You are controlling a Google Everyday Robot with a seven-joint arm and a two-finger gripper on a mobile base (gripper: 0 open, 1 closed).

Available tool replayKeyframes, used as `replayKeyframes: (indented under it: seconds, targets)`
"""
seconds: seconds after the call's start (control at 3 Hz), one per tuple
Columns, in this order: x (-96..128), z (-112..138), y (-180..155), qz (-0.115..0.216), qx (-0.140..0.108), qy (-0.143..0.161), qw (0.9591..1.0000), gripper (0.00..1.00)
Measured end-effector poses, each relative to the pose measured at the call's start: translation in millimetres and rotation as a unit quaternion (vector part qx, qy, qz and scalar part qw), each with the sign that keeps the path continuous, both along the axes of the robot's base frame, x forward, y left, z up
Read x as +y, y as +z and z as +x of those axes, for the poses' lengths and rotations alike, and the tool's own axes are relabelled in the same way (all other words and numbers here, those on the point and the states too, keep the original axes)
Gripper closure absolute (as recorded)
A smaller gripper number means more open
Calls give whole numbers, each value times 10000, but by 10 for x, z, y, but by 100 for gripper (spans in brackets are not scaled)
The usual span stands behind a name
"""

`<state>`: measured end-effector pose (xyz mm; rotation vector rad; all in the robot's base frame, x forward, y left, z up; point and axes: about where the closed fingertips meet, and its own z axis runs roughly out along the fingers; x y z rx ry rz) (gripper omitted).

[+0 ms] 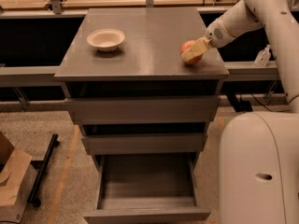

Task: Pick apple from bottom drawer and place on counter

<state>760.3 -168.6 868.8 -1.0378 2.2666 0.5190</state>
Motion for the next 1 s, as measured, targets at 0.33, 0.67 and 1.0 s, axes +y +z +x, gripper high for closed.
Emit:
replayKeyframes:
  seconds: [0.33,0.67,1.0]
  targets:
    - [16,20,-15,51,-22,-20,10000,6]
    - [28,18,-20,33,-39,-26,10000,0]
    - [34,11,-10,36,-58,-48,10000,0]
